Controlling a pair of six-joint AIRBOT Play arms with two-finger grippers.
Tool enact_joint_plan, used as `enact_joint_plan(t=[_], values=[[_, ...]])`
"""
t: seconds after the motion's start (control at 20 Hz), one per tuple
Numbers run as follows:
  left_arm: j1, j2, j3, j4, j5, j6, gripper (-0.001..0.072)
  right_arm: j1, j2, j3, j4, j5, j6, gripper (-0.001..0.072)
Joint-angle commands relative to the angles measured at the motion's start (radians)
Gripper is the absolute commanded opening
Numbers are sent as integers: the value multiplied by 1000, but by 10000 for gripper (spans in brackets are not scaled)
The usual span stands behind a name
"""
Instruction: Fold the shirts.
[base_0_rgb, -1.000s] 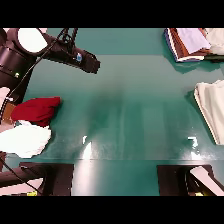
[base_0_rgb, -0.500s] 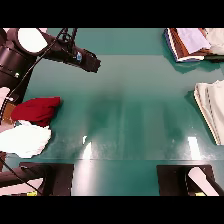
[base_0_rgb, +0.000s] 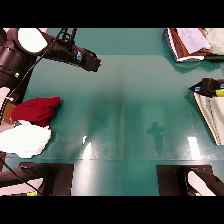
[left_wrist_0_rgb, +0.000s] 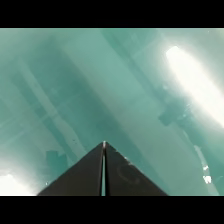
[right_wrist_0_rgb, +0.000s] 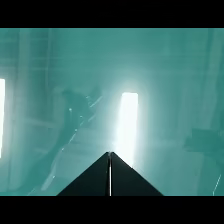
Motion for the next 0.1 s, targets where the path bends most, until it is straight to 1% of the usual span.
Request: enact_joint_plan(t=[0.0,0.05], values=[[-1,0,0,0,1,0,28,55,1,0,3,-3,-1,18],[-1,0,0,0,1,0,28,55,1,0,2,1,-2,18]])
